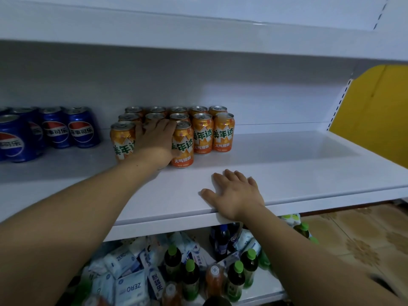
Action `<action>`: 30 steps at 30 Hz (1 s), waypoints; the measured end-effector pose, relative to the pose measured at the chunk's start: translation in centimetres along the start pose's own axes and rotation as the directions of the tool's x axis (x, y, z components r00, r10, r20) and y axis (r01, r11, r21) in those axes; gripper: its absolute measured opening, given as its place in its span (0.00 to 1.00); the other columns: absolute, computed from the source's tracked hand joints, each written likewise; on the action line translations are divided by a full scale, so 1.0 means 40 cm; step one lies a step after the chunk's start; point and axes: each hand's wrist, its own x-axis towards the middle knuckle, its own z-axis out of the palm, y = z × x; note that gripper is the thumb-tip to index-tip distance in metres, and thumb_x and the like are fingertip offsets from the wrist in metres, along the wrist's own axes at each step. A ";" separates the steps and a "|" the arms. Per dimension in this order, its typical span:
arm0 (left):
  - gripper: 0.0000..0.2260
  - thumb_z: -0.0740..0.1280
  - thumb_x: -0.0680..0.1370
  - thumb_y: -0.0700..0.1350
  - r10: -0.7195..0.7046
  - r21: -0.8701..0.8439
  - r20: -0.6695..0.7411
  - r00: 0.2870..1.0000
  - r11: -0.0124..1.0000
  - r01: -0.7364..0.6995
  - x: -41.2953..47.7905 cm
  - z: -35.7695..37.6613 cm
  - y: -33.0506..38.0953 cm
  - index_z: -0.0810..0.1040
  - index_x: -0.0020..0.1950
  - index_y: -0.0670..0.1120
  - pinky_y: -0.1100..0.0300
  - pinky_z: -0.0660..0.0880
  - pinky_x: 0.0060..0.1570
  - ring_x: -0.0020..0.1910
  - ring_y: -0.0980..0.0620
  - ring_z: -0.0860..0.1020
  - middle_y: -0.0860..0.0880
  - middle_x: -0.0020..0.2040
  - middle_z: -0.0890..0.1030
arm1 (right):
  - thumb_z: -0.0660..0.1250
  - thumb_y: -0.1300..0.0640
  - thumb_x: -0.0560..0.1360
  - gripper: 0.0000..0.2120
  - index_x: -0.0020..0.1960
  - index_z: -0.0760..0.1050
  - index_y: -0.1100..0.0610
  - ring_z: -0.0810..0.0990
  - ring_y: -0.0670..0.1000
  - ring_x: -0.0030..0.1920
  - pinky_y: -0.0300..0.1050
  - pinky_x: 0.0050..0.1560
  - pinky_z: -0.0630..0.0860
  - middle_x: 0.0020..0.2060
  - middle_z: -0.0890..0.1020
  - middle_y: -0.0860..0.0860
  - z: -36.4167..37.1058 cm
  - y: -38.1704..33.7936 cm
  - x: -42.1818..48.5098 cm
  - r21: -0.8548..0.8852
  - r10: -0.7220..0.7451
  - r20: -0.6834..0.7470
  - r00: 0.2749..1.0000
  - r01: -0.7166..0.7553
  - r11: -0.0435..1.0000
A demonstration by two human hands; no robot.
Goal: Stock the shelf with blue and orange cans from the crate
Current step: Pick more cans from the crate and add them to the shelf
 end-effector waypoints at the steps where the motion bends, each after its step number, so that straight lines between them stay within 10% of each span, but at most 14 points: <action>1: 0.37 0.70 0.73 0.58 0.002 -0.002 0.000 1.000 1.000 -0.002 0.000 0.001 -0.001 0.57 0.75 0.50 0.40 0.50 0.72 0.75 0.45 0.54 0.49 0.75 0.60 | 0.47 0.30 0.76 0.32 0.72 0.62 0.47 0.53 0.56 0.76 0.60 0.73 0.51 0.76 0.59 0.52 0.000 -0.001 -0.001 -0.001 0.000 -0.001 1.000 0.000 1.000; 12: 0.37 0.67 0.73 0.58 0.080 -0.019 0.006 0.997 0.997 -0.080 -0.051 -0.059 0.059 0.54 0.77 0.50 0.41 0.50 0.73 0.76 0.45 0.52 0.47 0.78 0.54 | 0.48 0.31 0.77 0.32 0.73 0.63 0.49 0.61 0.54 0.74 0.54 0.72 0.58 0.73 0.65 0.50 -0.042 0.064 -0.083 -0.034 0.008 0.028 1.000 -0.007 0.999; 18: 0.33 0.66 0.74 0.57 0.317 -0.281 0.049 0.947 0.914 -0.292 -0.126 -0.108 0.244 0.59 0.75 0.50 0.48 0.60 0.70 0.73 0.44 0.60 0.46 0.76 0.61 | 0.55 0.34 0.76 0.31 0.73 0.65 0.50 0.65 0.53 0.71 0.51 0.68 0.64 0.72 0.68 0.50 -0.088 0.239 -0.252 0.031 0.304 -0.042 0.952 -0.303 0.953; 30: 0.34 0.65 0.76 0.59 0.777 -0.490 0.246 0.580 0.616 -0.617 -0.449 -0.024 0.729 0.57 0.77 0.50 0.47 0.57 0.73 0.76 0.47 0.56 0.48 0.78 0.57 | 0.56 0.30 0.74 0.37 0.76 0.60 0.50 0.67 0.57 0.71 0.52 0.68 0.67 0.73 0.67 0.53 -0.109 0.519 -0.746 0.125 0.799 -0.025 0.600 -0.791 0.598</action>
